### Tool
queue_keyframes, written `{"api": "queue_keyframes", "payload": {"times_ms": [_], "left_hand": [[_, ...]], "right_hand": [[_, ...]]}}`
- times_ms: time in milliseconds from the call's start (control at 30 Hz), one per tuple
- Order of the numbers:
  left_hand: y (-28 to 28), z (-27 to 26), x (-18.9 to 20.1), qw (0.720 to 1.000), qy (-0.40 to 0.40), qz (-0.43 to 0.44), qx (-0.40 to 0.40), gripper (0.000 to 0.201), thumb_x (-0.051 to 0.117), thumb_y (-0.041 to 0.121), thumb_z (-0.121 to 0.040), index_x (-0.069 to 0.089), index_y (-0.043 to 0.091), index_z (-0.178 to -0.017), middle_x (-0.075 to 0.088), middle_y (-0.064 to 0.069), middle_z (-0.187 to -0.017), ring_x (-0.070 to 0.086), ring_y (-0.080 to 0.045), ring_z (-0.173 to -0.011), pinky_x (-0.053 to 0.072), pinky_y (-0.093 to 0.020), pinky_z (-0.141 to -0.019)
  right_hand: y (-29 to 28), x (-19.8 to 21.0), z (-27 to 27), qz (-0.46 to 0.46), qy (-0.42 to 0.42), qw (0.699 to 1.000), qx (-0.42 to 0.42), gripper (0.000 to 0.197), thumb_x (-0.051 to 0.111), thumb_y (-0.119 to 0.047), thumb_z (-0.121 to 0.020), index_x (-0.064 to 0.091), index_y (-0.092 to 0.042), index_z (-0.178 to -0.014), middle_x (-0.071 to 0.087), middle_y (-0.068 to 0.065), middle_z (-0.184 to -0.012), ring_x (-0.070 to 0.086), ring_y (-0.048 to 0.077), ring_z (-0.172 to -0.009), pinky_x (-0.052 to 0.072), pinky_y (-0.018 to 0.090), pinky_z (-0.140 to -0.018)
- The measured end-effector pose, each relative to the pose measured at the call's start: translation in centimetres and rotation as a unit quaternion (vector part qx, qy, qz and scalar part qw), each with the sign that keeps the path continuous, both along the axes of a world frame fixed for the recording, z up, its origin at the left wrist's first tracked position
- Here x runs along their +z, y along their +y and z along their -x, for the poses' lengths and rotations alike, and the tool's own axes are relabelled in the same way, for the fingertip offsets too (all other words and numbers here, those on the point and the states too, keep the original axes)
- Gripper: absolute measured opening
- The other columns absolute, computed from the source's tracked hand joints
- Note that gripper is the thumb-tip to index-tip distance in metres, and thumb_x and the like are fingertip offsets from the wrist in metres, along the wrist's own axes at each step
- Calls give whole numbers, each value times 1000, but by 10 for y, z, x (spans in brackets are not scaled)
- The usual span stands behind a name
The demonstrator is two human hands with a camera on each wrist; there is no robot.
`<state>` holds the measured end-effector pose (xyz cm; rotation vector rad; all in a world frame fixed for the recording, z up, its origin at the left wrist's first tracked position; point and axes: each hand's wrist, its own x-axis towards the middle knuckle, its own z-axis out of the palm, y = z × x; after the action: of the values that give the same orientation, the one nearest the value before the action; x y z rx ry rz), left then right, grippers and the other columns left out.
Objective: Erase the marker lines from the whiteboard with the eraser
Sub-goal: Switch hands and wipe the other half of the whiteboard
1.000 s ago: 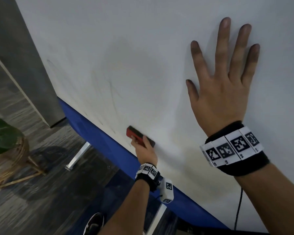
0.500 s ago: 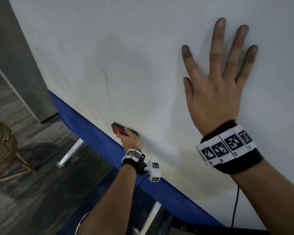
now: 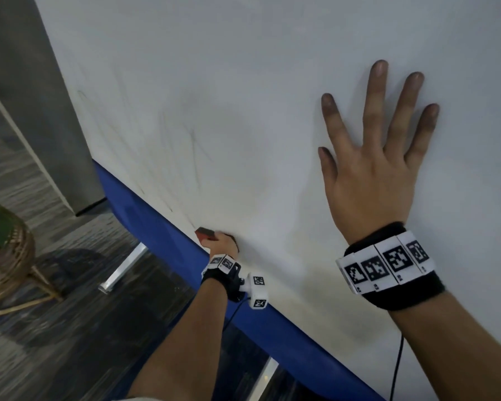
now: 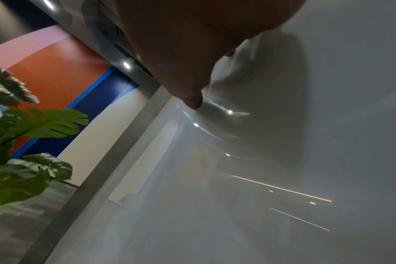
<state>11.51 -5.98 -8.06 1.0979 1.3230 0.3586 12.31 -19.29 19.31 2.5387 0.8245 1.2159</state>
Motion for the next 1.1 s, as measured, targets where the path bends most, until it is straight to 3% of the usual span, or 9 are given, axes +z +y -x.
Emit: {"api": "queue_keyframes", "payload": {"times_ms": [167, 267, 367, 533, 667, 767, 833, 1000, 1100], "left_hand": [[-4, 11, 47, 975, -110, -177, -76, 59, 40, 44, -107, 23, 15, -156, 65, -18, -130, 65, -38, -111, 46, -31, -83], [0, 10, 43, 957, -162, -228, -71, 63, 46, 47, -105, 23, 20, -157, 64, -9, -133, 65, -27, -111, 52, -32, -87], [18, 7, -1, 978, -142, -137, -65, 65, 45, 47, -105, 17, 23, -159, 59, -14, -140, 63, -35, -117, 51, -34, -93], [55, 7, -78, 997, -57, 41, -40, 63, 46, 37, -107, 22, 4, -155, 48, -24, -148, 52, -41, -132, 40, -41, -113], [46, 4, -27, 994, -76, -71, -29, 60, 44, 40, -107, 23, 12, -157, 57, -23, -139, 58, -41, -123, 47, -43, -104], [30, 11, 18, 941, -158, -280, -104, 67, 54, 43, -102, 27, 15, -157, 56, 5, -123, 56, -15, -114, 49, -28, -100], [32, 15, 26, 915, -164, -343, -134, 70, 57, 42, -100, 28, 14, -158, 48, 13, -116, 50, -10, -108, 44, -23, -97], [67, 14, 7, 956, -137, -245, -87, 68, 50, 54, -98, 25, 28, -155, 64, -7, -128, 62, -31, -115, 53, -51, -100], [73, 10, 47, 946, -165, -271, -71, 66, 51, 52, -99, 28, 26, -155, 63, -5, -128, 60, -27, -117, 53, -49, -102]], "right_hand": [[31, -11, 6, -32, -18, 999, -4, 70, 69, -10, -88, 45, -32, -150, 17, 25, -166, 14, 56, -150, 6, 66, -123], [63, -20, 0, 44, 7, 997, 69, 72, 78, -7, -80, 52, -24, -145, 21, 19, -167, 15, 49, -152, 3, 61, -123], [77, -26, -5, 106, 34, 993, 44, 87, 80, -26, -85, 32, -24, -158, 2, 18, -170, 3, 49, -154, -4, 65, -120], [73, -33, -6, 129, 24, 991, 28, 97, 72, -47, -88, 15, -25, -163, -7, 16, -170, -3, 45, -155, -11, 61, -120], [79, -43, -5, 115, 30, 993, 21, 98, 72, -46, -89, 13, -25, -164, -6, 15, -171, -4, 44, -155, -7, 61, -122], [81, -47, -6, 109, 39, 993, 24, 95, 72, -42, -90, 15, -24, -164, -4, 15, -171, -3, 44, -155, -7, 61, -123], [80, -49, -6, 113, 34, 993, 27, 91, 70, -40, -92, 16, -23, -164, -3, 15, -171, -3, 43, -156, -9, 60, -123], [79, -50, -4, 137, 46, 989, 25, 86, 66, -39, -95, 18, -20, -163, -5, 14, -171, -8, 41, -155, -15, 57, -123], [80, -46, -2, 129, 60, 989, 32, 83, 72, -33, -91, 28, -19, -161, 1, 15, -171, -3, 41, -156, -11, 56, -124]]}}
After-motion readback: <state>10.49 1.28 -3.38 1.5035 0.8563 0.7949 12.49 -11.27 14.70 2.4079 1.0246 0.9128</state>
